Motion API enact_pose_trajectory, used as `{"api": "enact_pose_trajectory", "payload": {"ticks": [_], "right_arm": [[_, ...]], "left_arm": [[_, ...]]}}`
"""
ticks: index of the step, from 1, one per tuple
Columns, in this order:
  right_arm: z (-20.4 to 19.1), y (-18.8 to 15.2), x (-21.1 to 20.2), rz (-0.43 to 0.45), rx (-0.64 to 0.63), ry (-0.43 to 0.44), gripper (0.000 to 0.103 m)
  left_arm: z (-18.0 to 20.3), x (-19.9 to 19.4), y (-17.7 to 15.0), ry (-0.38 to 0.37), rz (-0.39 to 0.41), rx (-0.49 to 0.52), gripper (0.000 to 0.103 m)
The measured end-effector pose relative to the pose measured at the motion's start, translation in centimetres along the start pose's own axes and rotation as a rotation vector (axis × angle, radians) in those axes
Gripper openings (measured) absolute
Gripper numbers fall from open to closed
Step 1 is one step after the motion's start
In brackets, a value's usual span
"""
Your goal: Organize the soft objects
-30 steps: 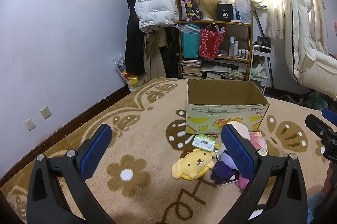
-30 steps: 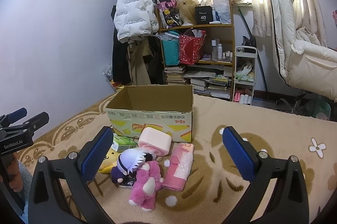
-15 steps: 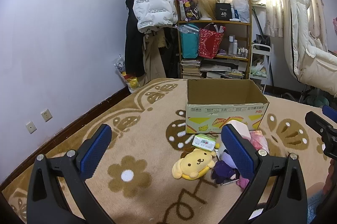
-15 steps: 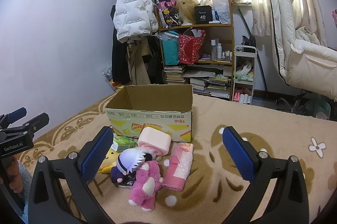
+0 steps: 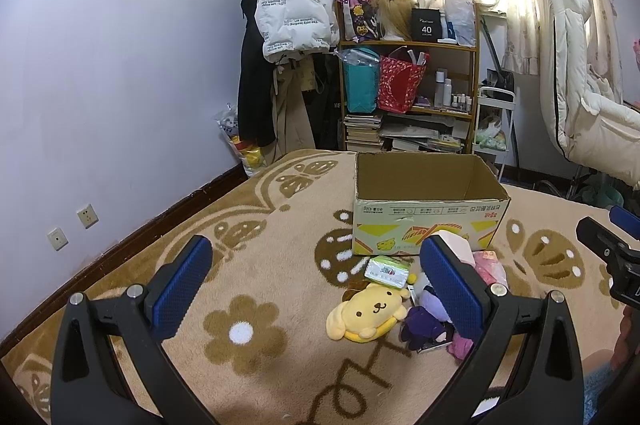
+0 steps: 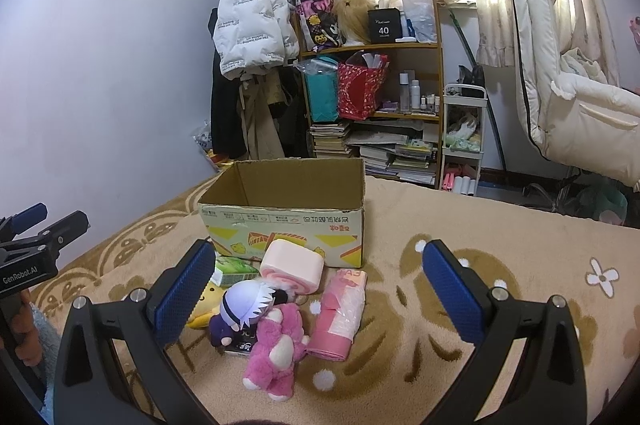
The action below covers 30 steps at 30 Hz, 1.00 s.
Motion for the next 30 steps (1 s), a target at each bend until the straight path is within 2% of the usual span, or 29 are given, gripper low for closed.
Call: {"api": "enact_pose_trajectory", "payload": {"ticks": [22, 30], "right_arm": [[0.2, 0.0, 0.0, 0.000, 0.007, -0.003, 0.103], [0.3, -0.6, 0.3, -0.018, 0.020, 0.001, 0.103]], "left_arm": [[0.0, 0.0, -0.2, 0.003, -0.004, 0.000, 0.103], [-0.6, 1.4, -1.9, 0.068, -0.080, 0.026, 0.103]]}}
Point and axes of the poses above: each gripper's, at about its wrist camera, not at the fingertips, and x roughly the way its jaws point, z to its right, y to its top, the point moved 10 cm from there along x, roughly the way its jaws point, and after that the axes turned 9 degrees about z, right-handed, at the moved point
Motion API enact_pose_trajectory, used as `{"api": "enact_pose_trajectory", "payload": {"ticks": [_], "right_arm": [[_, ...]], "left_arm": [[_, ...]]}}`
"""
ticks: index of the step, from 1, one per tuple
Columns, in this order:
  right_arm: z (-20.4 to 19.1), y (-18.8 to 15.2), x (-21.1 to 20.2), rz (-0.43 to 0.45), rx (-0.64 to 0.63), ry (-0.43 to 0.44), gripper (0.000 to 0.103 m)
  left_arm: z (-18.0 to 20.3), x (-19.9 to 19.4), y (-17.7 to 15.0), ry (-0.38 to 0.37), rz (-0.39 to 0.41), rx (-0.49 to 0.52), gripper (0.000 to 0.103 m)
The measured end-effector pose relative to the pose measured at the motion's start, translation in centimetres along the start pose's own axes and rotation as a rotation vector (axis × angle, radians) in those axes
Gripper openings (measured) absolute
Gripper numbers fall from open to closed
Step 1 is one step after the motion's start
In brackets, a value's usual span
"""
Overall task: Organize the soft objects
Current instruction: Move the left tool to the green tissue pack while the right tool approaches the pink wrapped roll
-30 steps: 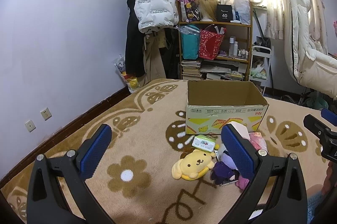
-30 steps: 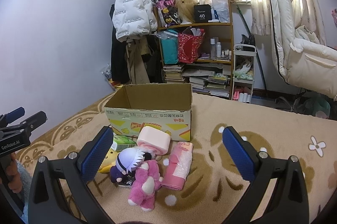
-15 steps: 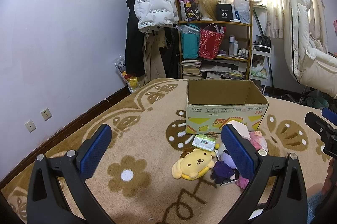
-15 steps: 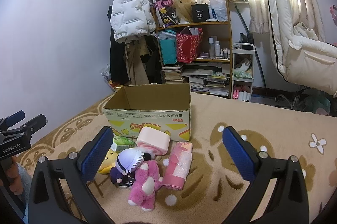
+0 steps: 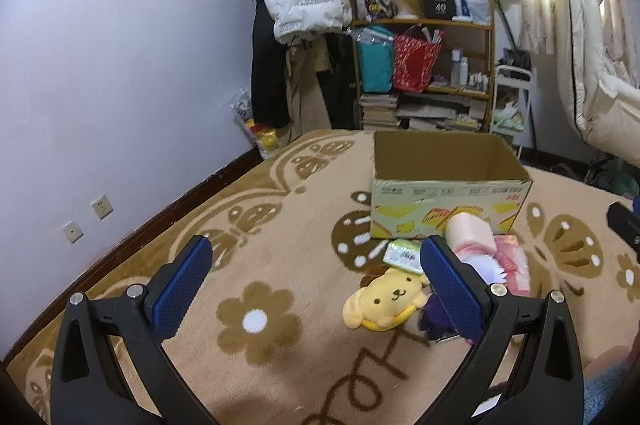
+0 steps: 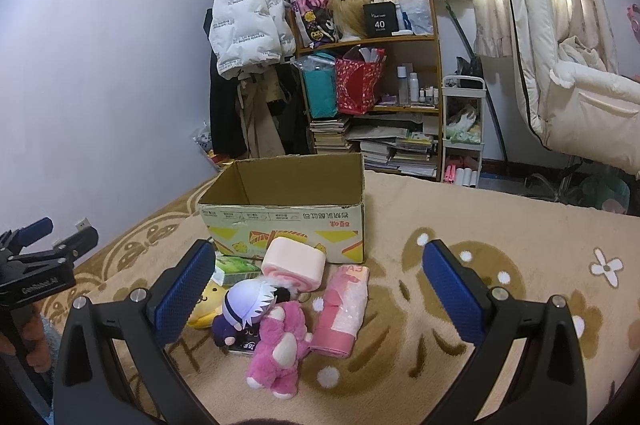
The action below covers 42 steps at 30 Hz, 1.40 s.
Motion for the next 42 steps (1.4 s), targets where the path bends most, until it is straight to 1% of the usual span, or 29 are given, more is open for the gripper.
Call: {"api": "enact_pose_trajectory", "payload": {"ticks": [5, 8, 12, 15, 18, 22, 26, 28, 36, 42], "right_arm": [[0.2, -0.3, 0.2, -0.010, 0.005, -0.004, 0.103], [0.4, -0.9, 0.9, -0.039, 0.029, -0.005, 0.103], [0.9, -1.1, 1.8, -0.069, 0.068, -0.006, 0.103], [1.1, -0.9, 2.2, -0.070, 0.087, -0.003, 0.103], [1.0, -0.9, 2.9, -0.076, 0.096, 0.001, 0.103], [0.8, -1.3, 4.3, -0.100, 0.097, 0.008, 0.103], [0.8, -2.2, 6.1, -0.134, 0.097, 0.006, 0.103], [1.0, -2.5, 6.6, -0.147, 0.102, 0.003, 0.103], [1.4, -4.9, 10.4, -0.226, 0.101, 0.001, 0.103], [2.2, -6.9, 12.8, -0.292, 0.105, -0.013, 0.103]], "left_arm": [[0.2, 1.0, -0.5, -0.007, -0.042, 0.003, 0.103], [0.8, 1.7, -0.5, -0.023, -0.067, 0.008, 0.103], [1.8, 3.2, -0.5, -0.033, -0.081, 0.030, 0.103], [2.7, 4.1, -0.7, -0.040, -0.091, 0.057, 0.103], [3.6, 5.2, -0.9, -0.054, -0.104, 0.083, 0.103], [4.6, 6.6, -1.1, -0.071, -0.114, 0.094, 0.103], [5.3, 8.5, -1.5, -0.074, -0.131, 0.112, 0.103], [5.7, 9.2, -1.7, -0.087, -0.137, 0.106, 0.103], [7.4, 13.2, -3.3, -0.151, -0.205, 0.091, 0.103], [8.5, 15.2, -4.6, -0.178, -0.233, 0.088, 0.103]]}}
Point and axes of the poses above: each gripper's, at about its wrist camera, not at the fingertips, and x roughly the way its jaws point, z to its right, y to its top, the point moved 10 cm from there along x, roughly the way its jaws point, and after that the axes turned 9 degrees about z, right-handed, at the moved point
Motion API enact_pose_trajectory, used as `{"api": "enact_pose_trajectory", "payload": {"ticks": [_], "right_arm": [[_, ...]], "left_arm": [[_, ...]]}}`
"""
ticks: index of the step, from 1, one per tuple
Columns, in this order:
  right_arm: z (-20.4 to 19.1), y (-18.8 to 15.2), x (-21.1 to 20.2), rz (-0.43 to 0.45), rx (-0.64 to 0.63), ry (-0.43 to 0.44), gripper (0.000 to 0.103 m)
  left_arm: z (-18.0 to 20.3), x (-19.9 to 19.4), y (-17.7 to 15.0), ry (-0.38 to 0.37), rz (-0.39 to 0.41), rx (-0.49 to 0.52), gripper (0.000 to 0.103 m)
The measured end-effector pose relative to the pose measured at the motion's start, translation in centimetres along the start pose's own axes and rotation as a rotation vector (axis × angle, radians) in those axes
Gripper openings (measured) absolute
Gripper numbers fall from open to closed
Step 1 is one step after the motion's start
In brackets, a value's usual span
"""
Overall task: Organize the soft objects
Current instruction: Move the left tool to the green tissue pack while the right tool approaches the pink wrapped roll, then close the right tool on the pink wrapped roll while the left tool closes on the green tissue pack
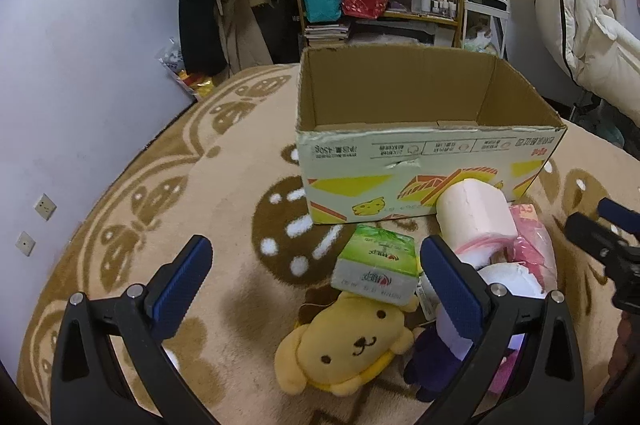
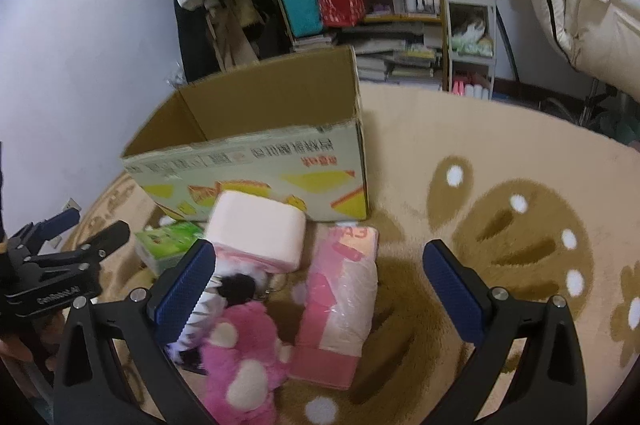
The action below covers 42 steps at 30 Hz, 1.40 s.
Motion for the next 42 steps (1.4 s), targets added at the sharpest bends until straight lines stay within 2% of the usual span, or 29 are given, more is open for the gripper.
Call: {"api": "enact_pose_trajectory", "payload": {"ticks": [10, 14, 16, 18, 22, 27, 29, 31, 36, 38, 39, 42], "right_arm": [[1.6, -1.8, 3.5, -0.080, 0.005, -0.030, 0.103], [1.9, -2.7, 4.3, -0.121, 0.018, -0.030, 0.098], [2.0, -3.2, 4.7, -0.142, 0.024, -0.037, 0.088], [2.1, -3.7, 5.2, -0.166, 0.027, -0.036, 0.084], [2.5, -4.3, 5.5, -0.188, 0.037, -0.052, 0.083], [2.7, -4.6, 5.7, -0.202, 0.050, -0.056, 0.083], [2.8, -4.9, 5.9, -0.214, 0.051, -0.057, 0.074], [2.6, -5.1, 6.0, -0.222, 0.049, -0.053, 0.058], [2.0, -5.5, 5.8, -0.229, 0.053, -0.023, 0.054], [1.9, -5.5, 5.9, -0.232, 0.048, -0.025, 0.054], [1.9, -5.5, 6.1, -0.236, 0.047, -0.027, 0.053], [2.0, -5.6, 6.3, -0.243, 0.053, -0.026, 0.054]], "left_arm": [[1.6, 2.6, -1.3, -0.020, -0.050, 0.040, 0.103], [2.4, 3.1, -1.9, -0.036, -0.073, 0.060, 0.103], [2.5, 3.5, -2.2, -0.043, -0.084, 0.051, 0.103], [2.5, 3.9, -2.3, -0.055, -0.094, 0.031, 0.103], [2.2, 4.5, -2.9, -0.094, -0.133, -0.027, 0.103], [2.1, 4.6, -2.9, -0.082, -0.126, -0.012, 0.103], [2.1, 4.7, -3.0, -0.084, -0.127, -0.009, 0.103], [2.1, 4.8, -3.2, -0.091, -0.151, -0.029, 0.103], [1.5, 5.2, -3.6, -0.089, -0.162, -0.046, 0.102], [1.5, 5.3, -3.6, -0.095, -0.157, -0.047, 0.097], [1.6, 5.3, -3.6, -0.098, -0.155, -0.043, 0.089], [1.6, 5.3, -3.7, -0.103, -0.156, -0.047, 0.088]]}}
Point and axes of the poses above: each gripper's, at about its wrist camera, not at the fingertips, and x roughly the way its jaws point, z to its right, y to its top, the point moved 10 cm from there along x, roughly the way its jaws point, and after that the axes turned 9 degrees about z, right-handed, at the moved point
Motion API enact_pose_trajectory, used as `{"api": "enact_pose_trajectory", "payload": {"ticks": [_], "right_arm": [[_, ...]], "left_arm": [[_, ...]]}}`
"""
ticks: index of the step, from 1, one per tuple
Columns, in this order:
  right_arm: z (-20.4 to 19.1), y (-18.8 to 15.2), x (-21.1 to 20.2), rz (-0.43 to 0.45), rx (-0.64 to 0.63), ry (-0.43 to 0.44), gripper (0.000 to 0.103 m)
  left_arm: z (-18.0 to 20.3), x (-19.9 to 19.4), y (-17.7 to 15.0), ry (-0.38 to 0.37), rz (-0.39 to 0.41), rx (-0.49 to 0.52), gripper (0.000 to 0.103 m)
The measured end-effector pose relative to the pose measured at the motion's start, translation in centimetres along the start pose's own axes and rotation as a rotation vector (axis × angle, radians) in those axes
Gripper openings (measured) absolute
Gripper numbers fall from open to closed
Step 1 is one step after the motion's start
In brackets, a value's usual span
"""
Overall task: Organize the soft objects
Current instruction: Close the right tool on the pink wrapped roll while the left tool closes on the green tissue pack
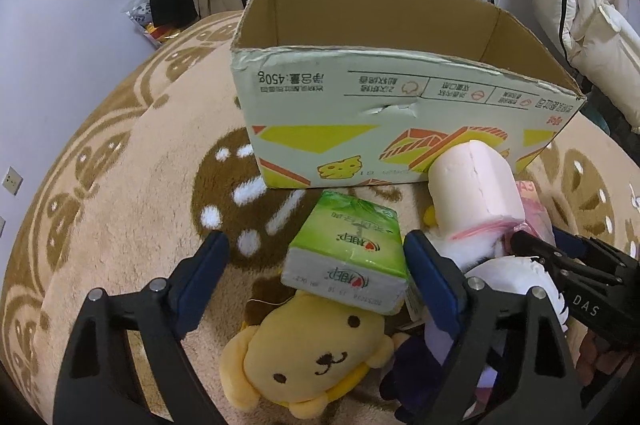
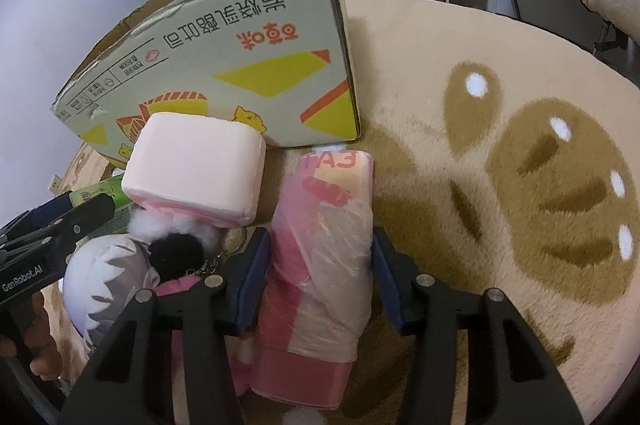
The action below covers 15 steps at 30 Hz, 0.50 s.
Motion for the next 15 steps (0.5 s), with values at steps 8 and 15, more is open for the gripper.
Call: {"api": "enact_pose_trajectory", "payload": {"ticks": [8, 15], "right_arm": [[0.05, -0.37, 0.28, -0.013, 0.010, 0.005, 0.054], [0.17, -0.38, 0.21, -0.011, 0.007, 0.005, 0.050]], "left_arm": [[-0.13, 0.58, -0.63, -0.024, -0.042, -0.032, 0.088], [-0.01, -0.07, -0.09, 0.015, 0.003, 0.009, 0.086]]}}
Point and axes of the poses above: each gripper's, at about its wrist camera, not at the fingertips, and x roughly the way its jaws point, z to its right, y to its top, the point moved 10 cm from there along x, roughly the way its jaws point, and after that the axes turned 9 degrees about z, right-handed, at the moved point
